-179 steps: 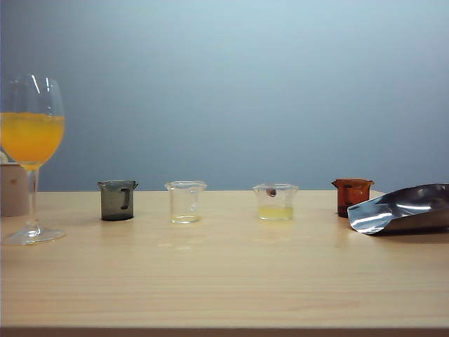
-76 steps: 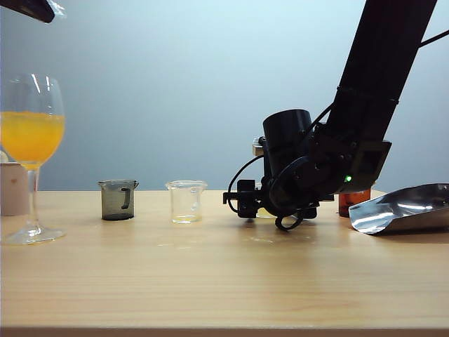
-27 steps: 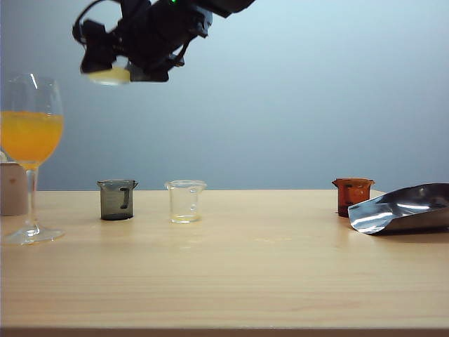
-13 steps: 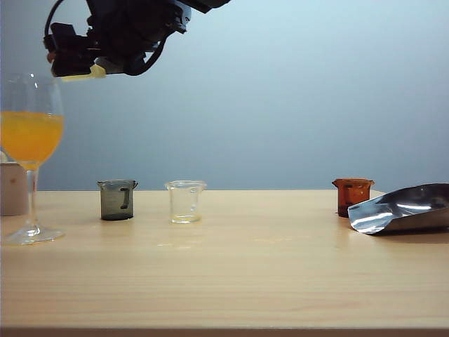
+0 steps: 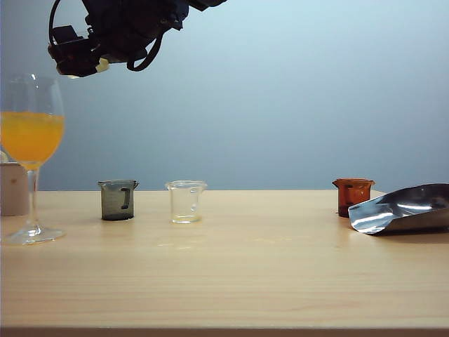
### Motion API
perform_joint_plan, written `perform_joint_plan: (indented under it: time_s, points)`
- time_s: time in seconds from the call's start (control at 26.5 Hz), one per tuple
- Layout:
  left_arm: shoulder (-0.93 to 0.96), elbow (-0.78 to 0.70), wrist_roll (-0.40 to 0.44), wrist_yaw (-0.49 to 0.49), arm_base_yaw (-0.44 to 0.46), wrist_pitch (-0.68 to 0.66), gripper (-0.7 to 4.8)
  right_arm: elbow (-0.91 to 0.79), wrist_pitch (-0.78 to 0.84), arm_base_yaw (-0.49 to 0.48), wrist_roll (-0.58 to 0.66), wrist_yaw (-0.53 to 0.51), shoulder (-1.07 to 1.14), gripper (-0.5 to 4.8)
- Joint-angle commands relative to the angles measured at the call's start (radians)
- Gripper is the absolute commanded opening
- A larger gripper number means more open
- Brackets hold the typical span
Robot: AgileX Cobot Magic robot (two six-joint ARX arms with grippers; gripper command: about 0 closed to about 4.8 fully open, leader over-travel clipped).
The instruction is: Pick up the third measuring cup from the left, pour the pineapple juice inside into the goblet, and finally put the measuring cup back in its original place.
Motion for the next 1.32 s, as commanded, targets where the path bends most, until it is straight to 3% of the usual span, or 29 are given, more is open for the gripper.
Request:
perform_joint_plan:
  time_s: [0.04, 0.38, 0.64, 1.32]
  points:
    - [-0.001, 0.003, -0.001, 0.000, 0.000, 0.008, -0.04, 0.010, 0.031, 0.002, -0.011, 0.002, -0.010, 2.01]
    - [0.002, 0.003, -0.001, -0.002, 0.001, 0.008, -0.04, 0.010, 0.059, 0.004, -0.018, 0.002, -0.010, 2.01]
    - [0.002, 0.003, -0.001, -0.001, 0.001, 0.008, -0.04, 0.010, 0.076, 0.006, -0.191, 0.000, -0.010, 2.01]
    - [0.002, 0.003, -0.001, -0.001, 0.001, 0.008, -0.04, 0.010, 0.103, 0.009, -0.466, -0.045, -0.010, 2.01]
